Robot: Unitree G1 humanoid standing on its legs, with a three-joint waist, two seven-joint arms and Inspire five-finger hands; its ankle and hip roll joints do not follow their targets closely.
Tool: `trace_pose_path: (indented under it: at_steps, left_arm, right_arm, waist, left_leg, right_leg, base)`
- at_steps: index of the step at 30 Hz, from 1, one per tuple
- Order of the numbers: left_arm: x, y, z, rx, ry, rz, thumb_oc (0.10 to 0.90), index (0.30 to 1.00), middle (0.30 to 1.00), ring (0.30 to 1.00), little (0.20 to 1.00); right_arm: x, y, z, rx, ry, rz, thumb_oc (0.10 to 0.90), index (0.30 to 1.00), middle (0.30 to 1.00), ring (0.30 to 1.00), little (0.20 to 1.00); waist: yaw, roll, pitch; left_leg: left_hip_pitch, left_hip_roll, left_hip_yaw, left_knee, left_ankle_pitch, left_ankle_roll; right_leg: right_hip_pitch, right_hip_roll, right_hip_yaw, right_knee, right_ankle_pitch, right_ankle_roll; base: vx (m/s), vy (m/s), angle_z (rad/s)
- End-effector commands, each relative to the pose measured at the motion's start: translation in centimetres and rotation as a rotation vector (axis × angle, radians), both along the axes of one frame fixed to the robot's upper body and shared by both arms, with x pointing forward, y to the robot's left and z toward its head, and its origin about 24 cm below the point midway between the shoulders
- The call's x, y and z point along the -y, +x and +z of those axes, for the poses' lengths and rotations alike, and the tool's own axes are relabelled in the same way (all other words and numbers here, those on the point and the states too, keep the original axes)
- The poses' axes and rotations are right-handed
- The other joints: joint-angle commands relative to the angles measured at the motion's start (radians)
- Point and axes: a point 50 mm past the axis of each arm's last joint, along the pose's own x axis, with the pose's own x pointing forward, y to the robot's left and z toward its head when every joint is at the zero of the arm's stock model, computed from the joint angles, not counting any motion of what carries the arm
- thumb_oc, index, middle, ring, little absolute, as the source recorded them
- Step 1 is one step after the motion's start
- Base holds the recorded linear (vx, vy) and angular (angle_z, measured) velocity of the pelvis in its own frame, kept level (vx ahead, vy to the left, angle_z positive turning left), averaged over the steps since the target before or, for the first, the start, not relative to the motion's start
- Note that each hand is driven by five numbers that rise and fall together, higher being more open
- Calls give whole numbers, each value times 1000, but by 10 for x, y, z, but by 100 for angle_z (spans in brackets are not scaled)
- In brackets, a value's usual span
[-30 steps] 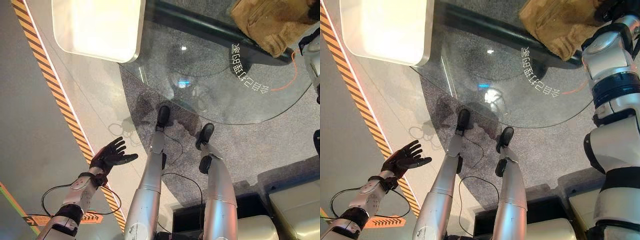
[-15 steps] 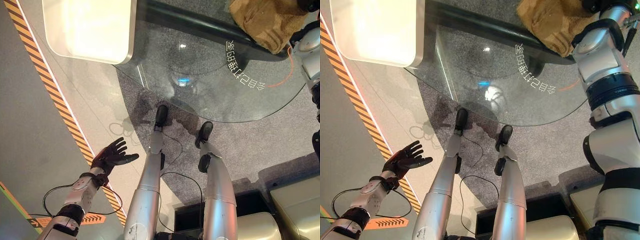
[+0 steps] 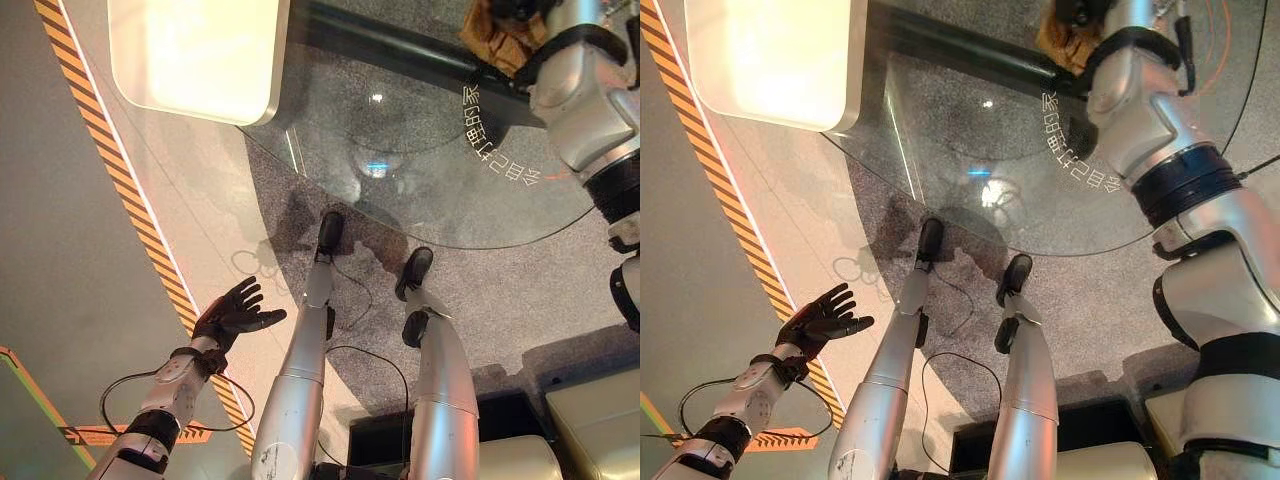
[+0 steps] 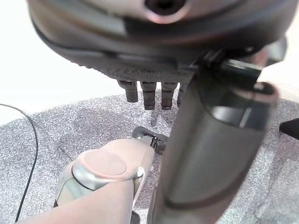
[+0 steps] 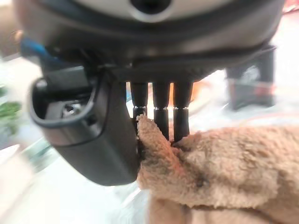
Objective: Wipe the table with a cloth and put it in the basket.
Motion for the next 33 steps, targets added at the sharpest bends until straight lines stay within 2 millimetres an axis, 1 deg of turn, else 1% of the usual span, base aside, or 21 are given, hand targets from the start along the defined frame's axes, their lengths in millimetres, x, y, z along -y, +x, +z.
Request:
trace_pose_path:
  at_steps: [1, 3, 7, 15, 16, 18, 25, 30, 33]
  left_arm:
    - [-4, -12, -13, -46, 41, 26, 800, 900, 900, 900, 900]
    - [-3, -12, -13, -46, 40, 29, 800, 900, 900, 900, 900]
    - [-3, -10, -13, -39, 36, 37, 800, 900, 900, 900, 900]
    - [-3, -3, -8, -37, 39, 55, 800, 900, 900, 900, 900]
    - [-3, 1, -5, -24, 39, 59, 800, 900, 900, 900, 900]
    - [-3, 3, -4, -24, 42, 60, 800, 900, 900, 900, 900]
    - [-3, 7, -1, -23, 43, 67, 800, 900, 900, 900, 900]
    - [-4, 10, 3, -3, 46, 80, 800, 900, 900, 900, 900]
    - [-2, 12, 6, 18, 47, 88, 800, 900, 900, 900, 900]
  right_arm:
    - [-59, -20, 4, 34, -177, 220, 100, 300, 300, 300, 200]
    - [-70, -23, -5, -3, -197, 276, 100, 300, 300, 300, 200]
    - [-87, -29, -20, -61, -223, 364, 100, 300, 300, 300, 200]
    - [-109, -41, -46, -171, -276, 506, 100, 300, 300, 300, 200]
    - [-113, -45, -46, -176, -290, 533, 100, 300, 300, 300, 200]
    - [-118, -49, -50, -190, -300, 568, 100, 300, 300, 300, 200]
    - [-128, -57, -55, -204, -312, 639, 100, 300, 300, 300, 200]
    - [-127, -57, -56, -199, -304, 630, 100, 300, 300, 300, 200]
    - [-123, -53, -56, -187, -286, 608, 100, 300, 300, 300, 200]
  waist:
    - [17, -3, -11]
    - [16, -4, -11]
    - [13, -6, -11]
    - [1, -15, -11]
    - [-2, -16, -11]
    - [-4, -19, -11]
    - [-10, -25, -11]
    - [-11, -26, -11]
    - [-10, -24, -11]
  left_leg:
    - [21, -82, 110, 109, -145, 91]
    - [19, -83, 110, 109, -143, 92]
    - [19, -83, 112, 107, -140, 92]
    - [19, -83, 115, 106, -135, 96]
    - [-11, -83, 117, 104, -105, 100]
    - [-12, -83, 117, 105, -105, 101]
    - [-13, -82, 117, 109, -105, 102]
    - [-12, -84, 115, 110, -104, 103]
    - [-11, -86, 114, 108, -104, 103]
  right_leg:
    - [90, 60, -49, -212, 103, 12]
    - [87, 62, -50, -209, 102, 11]
    - [86, 65, -48, -206, 100, 11]
    - [83, 72, -44, -207, 104, 13]
    - [58, 73, -54, -216, 133, 5]
    - [57, 75, -52, -216, 134, 6]
    - [55, 80, -48, -215, 138, 8]
    - [56, 81, -47, -214, 140, 8]
    - [55, 81, -46, -215, 141, 8]
  base:
    - [8, -2, 3]
    - [11, -1, 3]
    - [3, 0, 1]
    - [-5, 2, 0]
    - [-42, 7, 1]
    - [-21, -1, 1]
    - [0, 0, 0]
    - [0, 0, 0]
    - [0, 0, 0]
